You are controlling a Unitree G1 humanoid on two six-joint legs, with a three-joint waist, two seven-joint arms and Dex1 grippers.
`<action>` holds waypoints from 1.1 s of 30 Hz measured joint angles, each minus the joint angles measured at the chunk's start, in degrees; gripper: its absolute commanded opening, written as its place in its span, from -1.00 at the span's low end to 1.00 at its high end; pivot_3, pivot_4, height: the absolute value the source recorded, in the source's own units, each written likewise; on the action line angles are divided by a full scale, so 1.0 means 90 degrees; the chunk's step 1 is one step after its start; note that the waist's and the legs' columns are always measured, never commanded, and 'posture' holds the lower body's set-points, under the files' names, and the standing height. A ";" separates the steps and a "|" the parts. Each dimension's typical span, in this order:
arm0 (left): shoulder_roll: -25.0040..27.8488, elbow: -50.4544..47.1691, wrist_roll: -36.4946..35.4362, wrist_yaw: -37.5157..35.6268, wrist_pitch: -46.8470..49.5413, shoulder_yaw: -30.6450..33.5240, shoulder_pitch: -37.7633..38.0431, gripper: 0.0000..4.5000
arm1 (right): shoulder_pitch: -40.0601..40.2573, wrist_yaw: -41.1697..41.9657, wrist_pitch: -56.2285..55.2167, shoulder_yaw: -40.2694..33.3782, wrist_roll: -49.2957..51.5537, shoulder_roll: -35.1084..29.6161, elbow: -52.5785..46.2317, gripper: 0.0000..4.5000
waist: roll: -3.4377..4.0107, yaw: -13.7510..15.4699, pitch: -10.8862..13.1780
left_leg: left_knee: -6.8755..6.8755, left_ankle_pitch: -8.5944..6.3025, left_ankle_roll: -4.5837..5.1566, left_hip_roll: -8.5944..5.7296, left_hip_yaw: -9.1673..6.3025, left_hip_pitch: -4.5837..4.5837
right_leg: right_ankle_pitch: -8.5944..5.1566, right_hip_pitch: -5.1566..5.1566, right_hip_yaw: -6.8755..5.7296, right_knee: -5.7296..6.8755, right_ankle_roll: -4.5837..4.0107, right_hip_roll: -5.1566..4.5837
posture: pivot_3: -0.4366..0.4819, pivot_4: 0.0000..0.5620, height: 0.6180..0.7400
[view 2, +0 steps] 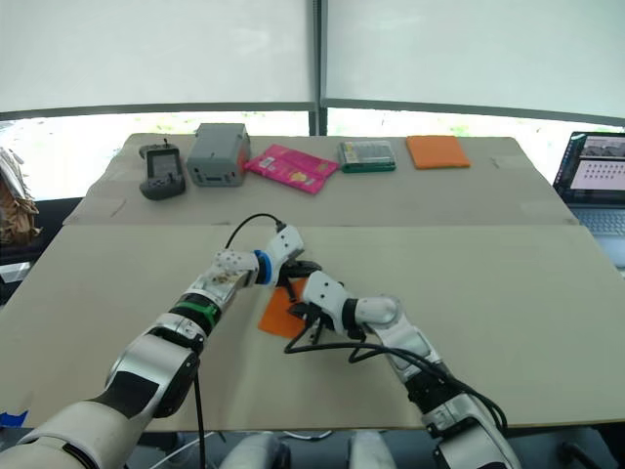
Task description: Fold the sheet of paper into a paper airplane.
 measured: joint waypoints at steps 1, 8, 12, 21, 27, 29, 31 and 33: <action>0.0083 -0.0187 0.0015 -0.0011 -0.0107 0.0001 0.0159 -0.98 | -0.0022 0.0005 0.0000 0.0018 0.0000 0.0007 0.0020 -1.00 | 0.0000 -0.0009 0.0000 | -0.0002 0.0000 0.0000 0.0002 0.0000 0.0001 | 0.0000 0.0000 0.0002 0.0000 0.0000 0.0000 | -0.05 -0.47 1.00; 0.0671 -0.1675 -0.0079 -0.0100 -0.0286 0.0244 0.1391 -0.98 | -0.0176 0.0071 -0.0003 0.0064 0.0000 0.0016 0.0194 -1.00 | 0.0003 -0.0027 -0.0002 | -0.0006 -0.0001 0.0001 0.0019 -0.0003 0.0008 | 0.0000 0.0001 0.0003 0.0004 -0.0001 -0.0001 | -0.05 -0.47 1.00; 0.1130 -0.2867 -0.0179 -0.0120 -0.0036 0.0338 0.2212 -0.98 | -0.0255 0.0128 -0.0006 0.0105 0.0001 0.0031 0.0302 -1.00 | 0.0008 -0.0060 -0.0005 | -0.0013 -0.0002 0.0001 0.0024 -0.0003 0.0011 | 0.0000 -0.0001 0.0005 0.0006 -0.0001 -0.0001 | -0.05 -0.47 1.00; 0.1894 -0.5253 -0.0929 -0.0292 0.1605 0.0781 0.3730 -0.98 | -0.0398 0.0234 -0.0017 0.0111 0.0001 -0.0017 0.0415 -1.00 | 0.0011 -0.0040 -0.0005 | -0.0014 -0.0003 0.0000 0.0025 -0.0003 0.0014 | 0.0001 -0.0002 0.0005 0.0004 -0.0003 -0.0007 | -0.05 -0.47 1.00; 0.2011 -0.5966 -0.1387 -0.0286 0.2536 0.0978 0.4101 -0.98 | -0.0424 0.0406 -0.0152 0.0110 0.0000 -0.0222 0.0331 -1.00 | 0.0018 -0.0001 0.0003 | -0.0014 -0.0003 0.0000 0.0021 -0.0004 0.0004 | 0.0000 -0.0008 0.0002 -0.0001 -0.0003 -0.0011 | -0.05 -0.47 1.00; 0.2041 -0.6159 -0.1507 -0.0288 0.2764 0.0989 0.4177 -0.98 | -0.0438 0.0503 -0.0146 0.0103 -0.0004 -0.0353 0.0223 -1.00 | 0.0017 0.0004 0.0005 | -0.0014 -0.0003 0.0000 0.0020 -0.0003 0.0000 | 0.0000 -0.0010 0.0002 -0.0006 -0.0003 -0.0012 | -0.05 -0.47 1.00; 0.2090 -0.6374 -0.1590 -0.0297 0.2952 0.0983 0.4270 -0.98 | -0.0445 0.0583 -0.0123 0.0067 -0.0003 -0.0495 0.0126 -1.00 | 0.0018 0.0001 0.0010 | -0.0016 -0.0004 -0.0001 0.0021 -0.0003 -0.0005 | 0.0000 -0.0015 0.0003 -0.0009 -0.0003 -0.0012 | -0.05 -0.47 1.00; 0.2174 -0.6493 -0.1619 -0.0306 0.3064 0.0951 0.4284 -0.98 | -0.0448 0.0596 -0.0093 0.0003 -0.0003 -0.0565 0.0085 -1.00 | 0.0015 0.0000 0.0018 | -0.0016 -0.0004 -0.0001 0.0023 -0.0003 -0.0012 | 0.0001 -0.0024 0.0002 -0.0009 -0.0004 -0.0010 | -0.05 -0.47 1.00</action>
